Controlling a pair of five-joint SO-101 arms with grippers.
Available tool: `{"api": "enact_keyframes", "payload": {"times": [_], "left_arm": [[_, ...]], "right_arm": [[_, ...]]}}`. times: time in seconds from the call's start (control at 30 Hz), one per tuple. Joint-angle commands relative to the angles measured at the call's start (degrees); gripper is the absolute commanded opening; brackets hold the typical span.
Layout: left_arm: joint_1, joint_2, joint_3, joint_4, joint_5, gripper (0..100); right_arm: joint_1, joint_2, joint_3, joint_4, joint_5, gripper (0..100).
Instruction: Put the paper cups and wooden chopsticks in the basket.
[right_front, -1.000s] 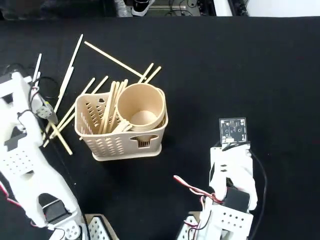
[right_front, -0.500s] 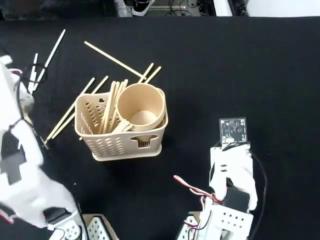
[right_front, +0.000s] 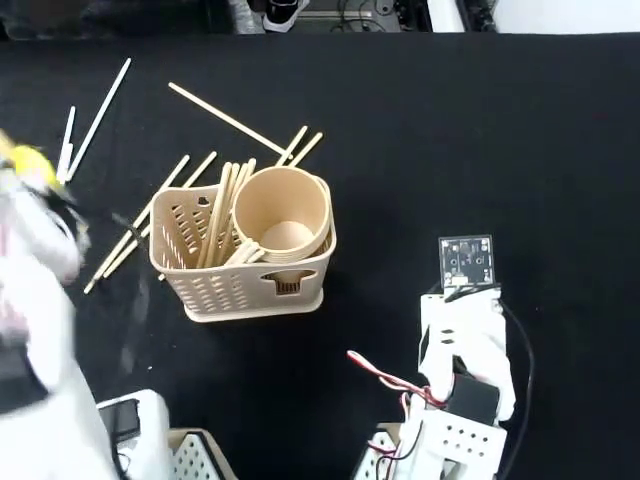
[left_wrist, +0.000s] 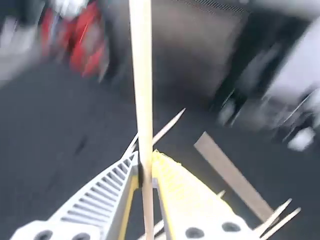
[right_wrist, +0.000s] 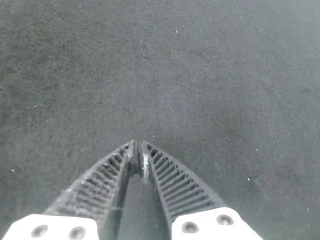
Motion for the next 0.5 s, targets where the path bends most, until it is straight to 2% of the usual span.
{"api": "enact_keyframes", "payload": {"times": [0.0, 0.1, 0.17, 0.37, 0.47], "left_arm": [[13.5, -18.1, 18.3, -22.9, -0.1, 3], [20.5, -21.9, 30.3, -36.4, -0.3, 3], [23.7, -22.2, 35.6, -40.9, -0.4, 3], [27.2, -21.7, 45.4, -41.2, -0.4, 4], [26.3, -21.9, 47.4, -38.1, -0.1, 15]], "right_arm": [[-0.7, -2.6, -0.1, 0.2, 0.4, 1.4], [-0.7, -2.6, -0.1, 0.2, 0.4, 1.4], [-0.7, -2.6, -0.1, 0.2, 0.4, 1.4], [-0.7, -2.6, -0.1, 0.2, 0.4, 1.4], [-0.7, -2.6, -0.1, 0.2, 0.4, 1.4]]}}
